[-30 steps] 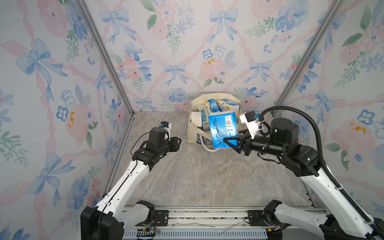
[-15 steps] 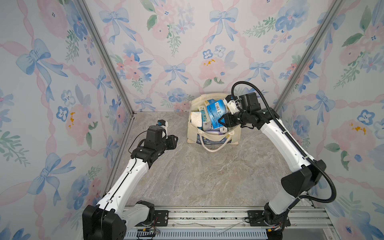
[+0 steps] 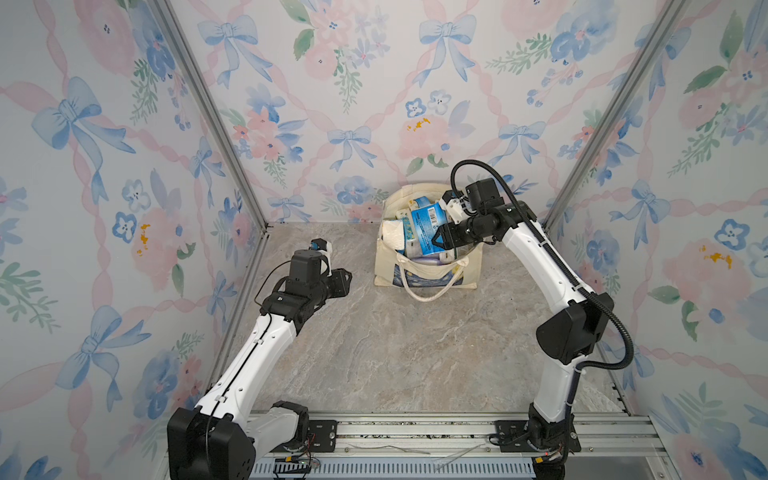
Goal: Put tissues into the canvas bag
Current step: Place the pack of facial tissues in the canvas bag.
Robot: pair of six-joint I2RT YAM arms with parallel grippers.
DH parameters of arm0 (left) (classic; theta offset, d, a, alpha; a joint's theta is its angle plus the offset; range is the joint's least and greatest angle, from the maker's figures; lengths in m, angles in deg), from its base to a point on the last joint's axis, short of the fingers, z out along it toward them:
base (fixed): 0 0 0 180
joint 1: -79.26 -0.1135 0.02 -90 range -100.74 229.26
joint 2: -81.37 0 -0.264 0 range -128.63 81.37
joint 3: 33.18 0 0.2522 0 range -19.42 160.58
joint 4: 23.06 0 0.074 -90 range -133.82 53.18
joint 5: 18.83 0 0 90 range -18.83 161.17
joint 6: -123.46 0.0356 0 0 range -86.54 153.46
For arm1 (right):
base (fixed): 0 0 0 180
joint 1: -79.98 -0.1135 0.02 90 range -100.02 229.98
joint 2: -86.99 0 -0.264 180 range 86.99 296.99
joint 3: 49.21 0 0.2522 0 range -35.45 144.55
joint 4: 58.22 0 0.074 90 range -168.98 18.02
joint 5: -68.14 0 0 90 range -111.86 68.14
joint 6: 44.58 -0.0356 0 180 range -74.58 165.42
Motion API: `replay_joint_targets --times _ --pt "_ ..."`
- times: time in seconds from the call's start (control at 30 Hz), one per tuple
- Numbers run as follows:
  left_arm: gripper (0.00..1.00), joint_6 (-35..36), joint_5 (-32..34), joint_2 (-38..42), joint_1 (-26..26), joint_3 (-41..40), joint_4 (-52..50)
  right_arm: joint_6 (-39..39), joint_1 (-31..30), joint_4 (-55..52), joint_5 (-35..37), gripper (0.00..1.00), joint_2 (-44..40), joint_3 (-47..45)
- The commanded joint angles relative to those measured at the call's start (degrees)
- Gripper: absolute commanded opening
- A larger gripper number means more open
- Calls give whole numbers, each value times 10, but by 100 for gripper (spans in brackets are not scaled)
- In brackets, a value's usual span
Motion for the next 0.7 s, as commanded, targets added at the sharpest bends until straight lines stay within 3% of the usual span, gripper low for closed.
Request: replay_joint_targets --times 0.0,0.17,0.3,0.5,0.67 --pt "42 15 -10 -9 -7 11 13 -2 10 -19 39 69 9 17" --pt "43 18 -13 -15 -14 11 17 -5 12 3 50 83 -23 -2" --pt "43 19 -16 -25 -18 11 21 -13 19 22 31 87 -53 -8" --pt "43 20 -17 -34 -25 12 31 -52 42 93 -31 92 -117 -39" --pt "43 24 -15 -34 -33 11 43 -138 96 237 -112 93 -202 -148"
